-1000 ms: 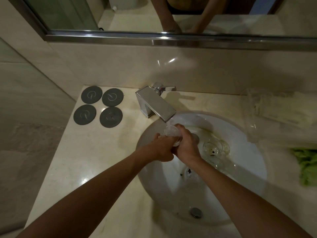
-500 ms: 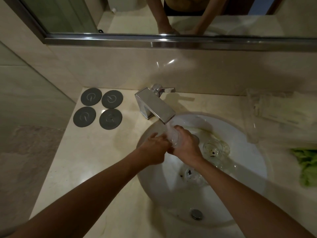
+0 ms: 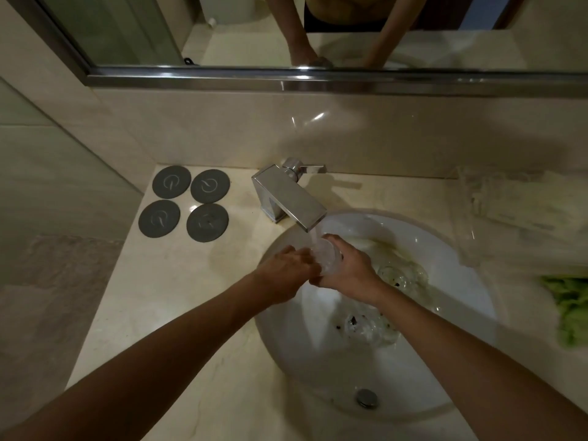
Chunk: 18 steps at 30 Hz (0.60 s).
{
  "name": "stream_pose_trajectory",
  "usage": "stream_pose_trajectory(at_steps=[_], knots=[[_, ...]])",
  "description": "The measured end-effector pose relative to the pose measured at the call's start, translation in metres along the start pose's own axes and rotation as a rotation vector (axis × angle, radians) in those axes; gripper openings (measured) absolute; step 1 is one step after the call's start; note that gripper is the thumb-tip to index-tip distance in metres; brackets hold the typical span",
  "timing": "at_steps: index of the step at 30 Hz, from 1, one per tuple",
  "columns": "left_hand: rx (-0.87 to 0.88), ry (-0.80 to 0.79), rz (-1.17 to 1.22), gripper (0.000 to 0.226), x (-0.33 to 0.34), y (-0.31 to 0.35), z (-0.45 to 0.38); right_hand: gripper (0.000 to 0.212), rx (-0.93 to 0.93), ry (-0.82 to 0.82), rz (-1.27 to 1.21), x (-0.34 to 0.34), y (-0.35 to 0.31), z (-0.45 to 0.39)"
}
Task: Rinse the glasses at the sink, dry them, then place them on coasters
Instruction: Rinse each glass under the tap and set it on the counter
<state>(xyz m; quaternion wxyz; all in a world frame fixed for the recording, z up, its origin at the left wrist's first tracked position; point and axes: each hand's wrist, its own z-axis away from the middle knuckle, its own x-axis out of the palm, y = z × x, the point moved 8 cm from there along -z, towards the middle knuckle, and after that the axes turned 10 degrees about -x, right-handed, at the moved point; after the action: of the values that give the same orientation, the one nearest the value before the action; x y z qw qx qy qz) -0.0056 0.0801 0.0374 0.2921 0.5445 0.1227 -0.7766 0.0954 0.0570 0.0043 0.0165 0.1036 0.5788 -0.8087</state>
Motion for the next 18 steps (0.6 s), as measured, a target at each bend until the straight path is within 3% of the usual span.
stream_pose_trajectory(at_steps=[4,8,11,12,15,18], knots=[[-0.127,-0.021,0.195,0.037,-0.009,-0.004,-0.008,0.071,0.088,0.065,-0.206,0.003,0.0,-0.001],[-0.221,-0.142,0.667,0.063,-0.007,0.005,-0.009,0.066,0.044,0.144,-0.14,-0.003,0.004,-0.004],[-0.247,-0.12,0.978,0.071,-0.018,0.013,-0.005,0.025,-0.031,0.133,0.006,-0.004,-0.005,-0.001],[-0.252,-0.112,1.1,0.073,-0.02,0.016,-0.004,0.024,-0.08,0.119,0.058,-0.004,-0.008,0.001],[-0.323,-0.101,1.349,0.079,-0.012,0.015,-0.005,0.038,-0.138,0.176,0.272,-0.012,-0.009,-0.001],[-0.218,0.025,1.039,0.064,-0.015,0.009,-0.006,0.075,-0.142,0.116,0.509,-0.009,-0.009,-0.003]])
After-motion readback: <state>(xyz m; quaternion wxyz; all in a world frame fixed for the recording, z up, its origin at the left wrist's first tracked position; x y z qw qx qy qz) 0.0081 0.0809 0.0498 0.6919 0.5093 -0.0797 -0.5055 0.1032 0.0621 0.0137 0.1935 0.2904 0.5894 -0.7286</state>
